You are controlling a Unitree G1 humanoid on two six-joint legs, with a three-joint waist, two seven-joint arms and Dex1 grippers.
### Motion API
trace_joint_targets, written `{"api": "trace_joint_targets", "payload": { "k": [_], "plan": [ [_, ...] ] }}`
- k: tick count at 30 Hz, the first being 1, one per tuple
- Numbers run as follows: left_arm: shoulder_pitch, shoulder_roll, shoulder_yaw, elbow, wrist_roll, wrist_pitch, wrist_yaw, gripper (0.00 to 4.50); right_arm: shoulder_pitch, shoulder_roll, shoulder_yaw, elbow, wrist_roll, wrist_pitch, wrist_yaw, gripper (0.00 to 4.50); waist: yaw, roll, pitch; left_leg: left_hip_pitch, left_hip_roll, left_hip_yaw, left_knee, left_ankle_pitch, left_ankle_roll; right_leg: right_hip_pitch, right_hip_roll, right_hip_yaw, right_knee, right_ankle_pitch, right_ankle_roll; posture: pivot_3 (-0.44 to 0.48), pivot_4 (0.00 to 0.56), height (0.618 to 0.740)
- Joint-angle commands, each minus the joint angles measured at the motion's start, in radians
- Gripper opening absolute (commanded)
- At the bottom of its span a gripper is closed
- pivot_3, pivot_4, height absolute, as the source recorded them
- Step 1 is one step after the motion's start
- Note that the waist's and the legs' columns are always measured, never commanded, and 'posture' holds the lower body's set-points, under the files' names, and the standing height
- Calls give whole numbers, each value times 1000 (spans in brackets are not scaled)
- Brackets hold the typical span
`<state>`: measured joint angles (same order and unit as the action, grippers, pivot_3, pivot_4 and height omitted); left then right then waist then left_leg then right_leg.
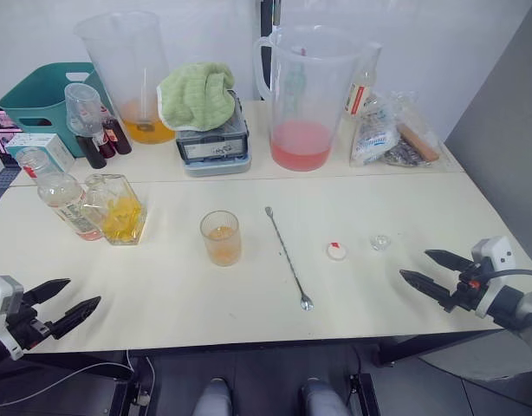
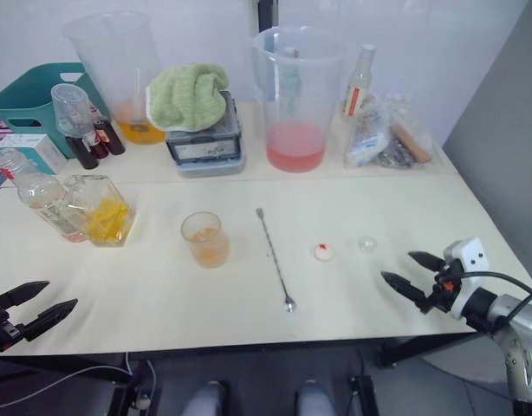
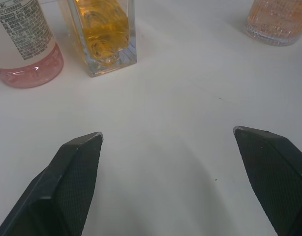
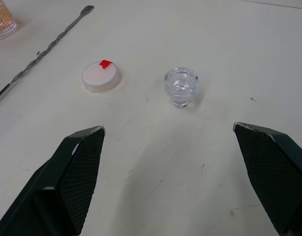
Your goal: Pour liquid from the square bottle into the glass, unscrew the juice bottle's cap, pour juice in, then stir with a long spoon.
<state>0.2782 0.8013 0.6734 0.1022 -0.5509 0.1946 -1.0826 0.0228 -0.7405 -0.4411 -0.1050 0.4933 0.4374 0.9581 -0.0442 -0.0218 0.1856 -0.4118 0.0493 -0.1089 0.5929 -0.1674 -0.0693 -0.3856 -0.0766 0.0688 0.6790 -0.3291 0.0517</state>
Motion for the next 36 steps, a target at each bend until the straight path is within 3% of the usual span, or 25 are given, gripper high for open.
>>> {"api": "trace_joint_targets", "payload": {
  "k": [1, 11, 21, 25, 36],
  "plan": [
    [7, 6, 24, -27, 8, -19, 15, 4500, -11, -8, -8, -7, 15, -17, -3, 4441, 0, 0, 0, 0, 0, 0, 0, 0, 0, 0, 0, 0, 0, 0, 0, 0, 150, 740],
    [-5, 9, 15, -10, 17, -34, 10, 4500, -15, -34, 15, -45, 24, 99, -46, 4441, 0, 0, 0, 0, 0, 0, 0, 0, 0, 0, 0, 0, 0, 0, 0, 0, 150, 740],
    [-17, 10, 3, -6, 26, -37, 9, 4500, -6, -35, 28, -68, 20, 69, -62, 4441, 0, 0, 0, 0, 0, 0, 0, 0, 0, 0, 0, 0, 0, 0, 0, 0, 150, 740],
    [-18, 12, -1, -6, 28, -36, 8, 4500, -16, -33, 13, -60, 51, 119, -84, 4441, -24, 5, 0, 5, -27, -48, -1, 3, 1, 33, -23, -47, -5, -12, 5, 0, 150, 740],
    [-28, 10, -14, -7, 43, -47, 7, 4500, -3, -37, 8, -55, 43, 110, -97, 4441, 1, 5, 1, 6, -24, -36, -1, 3, 0, 32, -22, -39, -5, -12, 4, 0, 150, 740]
  ]
}}
